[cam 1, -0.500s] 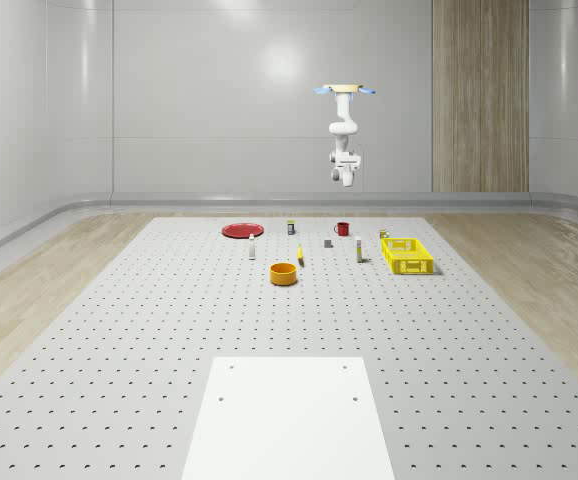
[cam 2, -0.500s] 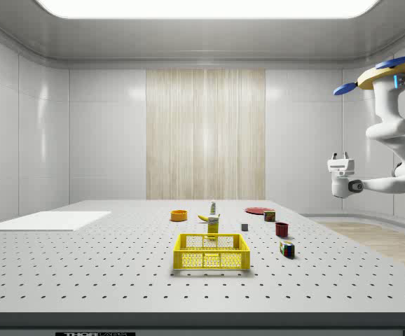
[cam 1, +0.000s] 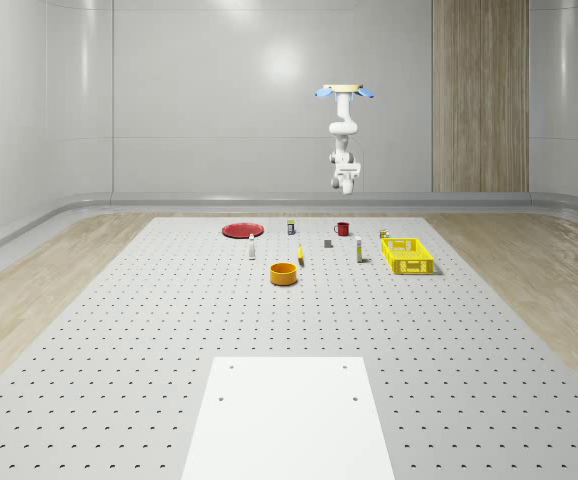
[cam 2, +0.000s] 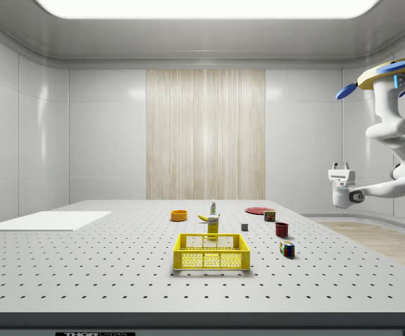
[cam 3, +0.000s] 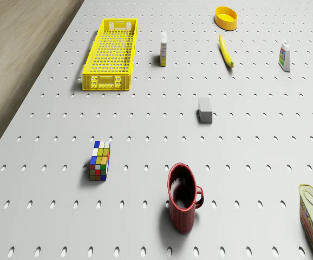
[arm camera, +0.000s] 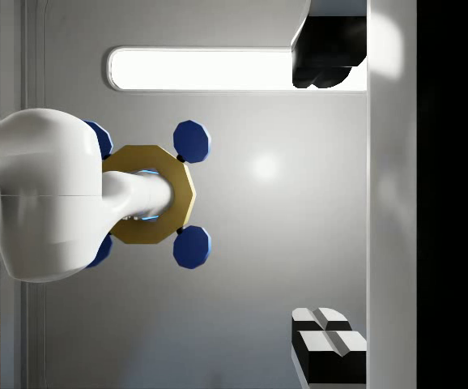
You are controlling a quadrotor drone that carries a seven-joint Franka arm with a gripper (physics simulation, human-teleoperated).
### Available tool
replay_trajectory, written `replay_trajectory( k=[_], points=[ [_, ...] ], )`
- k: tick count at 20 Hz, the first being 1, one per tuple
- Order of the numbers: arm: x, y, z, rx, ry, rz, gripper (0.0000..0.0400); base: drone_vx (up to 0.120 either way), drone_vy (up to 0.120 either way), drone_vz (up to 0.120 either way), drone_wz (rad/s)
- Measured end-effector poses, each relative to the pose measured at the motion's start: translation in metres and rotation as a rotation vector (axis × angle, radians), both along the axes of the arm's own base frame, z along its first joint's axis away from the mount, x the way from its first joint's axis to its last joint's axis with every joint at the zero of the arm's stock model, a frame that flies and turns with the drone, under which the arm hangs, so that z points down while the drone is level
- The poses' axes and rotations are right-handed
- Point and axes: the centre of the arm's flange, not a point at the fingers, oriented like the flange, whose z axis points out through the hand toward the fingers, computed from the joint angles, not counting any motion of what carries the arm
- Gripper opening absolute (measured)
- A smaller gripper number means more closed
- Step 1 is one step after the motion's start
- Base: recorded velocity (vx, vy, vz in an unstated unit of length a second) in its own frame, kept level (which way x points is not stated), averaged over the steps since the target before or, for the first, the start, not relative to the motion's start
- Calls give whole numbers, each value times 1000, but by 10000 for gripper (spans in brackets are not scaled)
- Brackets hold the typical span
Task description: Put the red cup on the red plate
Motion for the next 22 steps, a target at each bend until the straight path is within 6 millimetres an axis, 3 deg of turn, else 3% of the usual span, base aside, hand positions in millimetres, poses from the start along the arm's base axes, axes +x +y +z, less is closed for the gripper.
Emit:
replay_trajectory(
  k=[8, 22],
  points=[
    [2, 0, 22, 0, -6, 0, 400, 0, 0, 0, 0],
    [1, 0, 27, -1, -17, 0, 400, 0, 0, 0, 0]
  ],
)
